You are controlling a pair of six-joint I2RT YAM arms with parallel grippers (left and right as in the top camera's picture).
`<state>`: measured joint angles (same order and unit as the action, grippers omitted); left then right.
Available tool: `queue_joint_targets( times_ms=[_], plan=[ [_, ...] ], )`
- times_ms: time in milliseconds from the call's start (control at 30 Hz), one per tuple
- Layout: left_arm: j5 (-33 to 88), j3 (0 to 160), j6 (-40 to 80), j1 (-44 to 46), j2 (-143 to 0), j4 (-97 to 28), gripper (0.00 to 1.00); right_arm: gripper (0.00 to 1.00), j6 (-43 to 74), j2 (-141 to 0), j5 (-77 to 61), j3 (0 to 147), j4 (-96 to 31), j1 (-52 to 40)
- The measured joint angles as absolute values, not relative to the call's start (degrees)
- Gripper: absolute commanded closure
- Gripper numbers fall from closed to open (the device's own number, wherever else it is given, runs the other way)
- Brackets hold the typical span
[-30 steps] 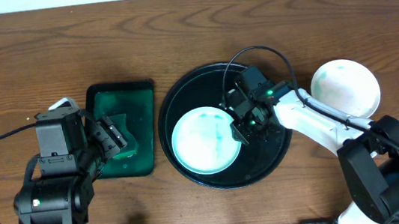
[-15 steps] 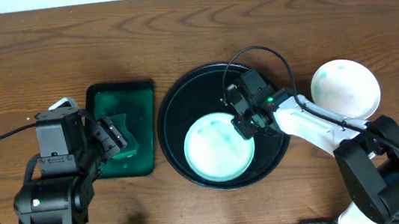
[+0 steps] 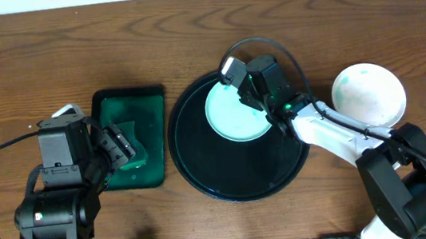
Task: Clean dirty plates on tray and stack at the side
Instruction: 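Drag the light green plate to the center of the black tray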
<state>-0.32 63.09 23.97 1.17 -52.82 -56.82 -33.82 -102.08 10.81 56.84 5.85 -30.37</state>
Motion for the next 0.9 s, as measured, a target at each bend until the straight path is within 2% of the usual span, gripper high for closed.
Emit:
queue_joint_targets(
  times_ms=[67, 200, 233, 467, 600, 700, 767, 800, 900],
  plan=[
    [-0.3, 63.1, 24.0, 1.2, -52.8, -56.8, 0.21, 0.23, -28.2, -101.4, 10.9, 56.8, 3.2, -30.3],
    [-0.3, 63.1, 23.9, 1.2, -52.8, -56.8, 0.21, 0.14, -17.0, -97.6, 8.3, 56.8, -8.4, -29.4],
    [-0.3, 63.1, 23.9, 1.2, -52.8, -56.8, 0.21, 0.15, -14.5, -96.2, 7.2, 56.8, -12.1, -28.9],
    [-0.3, 63.1, 23.9, 1.2, -52.8, -56.8, 0.21, 0.3, 7.0, -91.3, -4.1, 56.9, -33.2, -25.7],
    [-0.3, 63.1, 24.0, 1.2, -52.8, -56.8, 0.21, 0.31, 18.0, -94.1, -7.7, 56.9, -33.9, -24.2],
    [-0.3, 63.1, 24.0, 1.2, -52.8, -56.8, 0.21, 0.37, 22.7, -96.8, -9.0, 56.9, -32.3, -24.0],
    [-0.3, 63.1, 23.9, 1.2, -52.8, -56.8, 0.21, 0.46, 25.3, -98.6, -9.9, 56.9, -32.3, -23.5],
    [-0.3, 63.1, 24.0, 1.2, -52.8, -56.8, 0.21, 0.57, 26.5, -99.4, -10.5, 56.8, -32.3, -22.9],
    [-0.3, 63.1, 23.9, 1.2, -52.8, -56.8, 0.21, 0.67, 28.7, -100.3, -12.7, 56.8, -32.5, -20.2]
  ],
)
